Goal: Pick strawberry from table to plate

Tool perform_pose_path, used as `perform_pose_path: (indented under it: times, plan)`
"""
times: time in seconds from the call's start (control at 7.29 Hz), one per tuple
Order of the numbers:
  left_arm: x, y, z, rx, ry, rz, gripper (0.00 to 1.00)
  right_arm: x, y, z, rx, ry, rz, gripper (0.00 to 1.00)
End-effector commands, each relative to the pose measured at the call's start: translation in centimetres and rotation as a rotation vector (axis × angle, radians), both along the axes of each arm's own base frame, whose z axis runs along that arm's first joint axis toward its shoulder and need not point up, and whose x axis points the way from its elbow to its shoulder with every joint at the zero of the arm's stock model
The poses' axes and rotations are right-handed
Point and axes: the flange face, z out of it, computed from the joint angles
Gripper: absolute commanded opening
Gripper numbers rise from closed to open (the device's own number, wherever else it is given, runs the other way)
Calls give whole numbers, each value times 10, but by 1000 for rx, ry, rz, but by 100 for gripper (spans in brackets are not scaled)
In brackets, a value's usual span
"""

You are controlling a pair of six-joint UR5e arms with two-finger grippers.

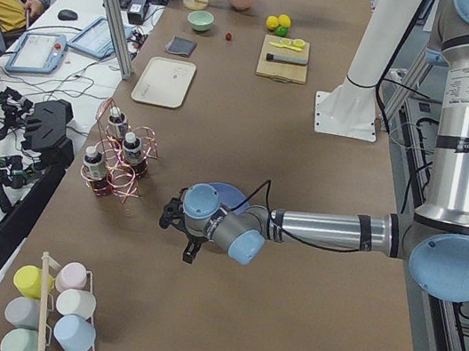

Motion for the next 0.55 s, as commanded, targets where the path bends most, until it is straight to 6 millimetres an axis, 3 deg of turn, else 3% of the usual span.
perform_pose_path:
  times: [0.0,0.41]
  plan:
    - [26,-9,4,-18,20,-5,90,-1,0,-2,-14,-5,19,100]
    - [53,-14,-5,-71,32,-12,80,-1,1,0,-23,-12,19,100]
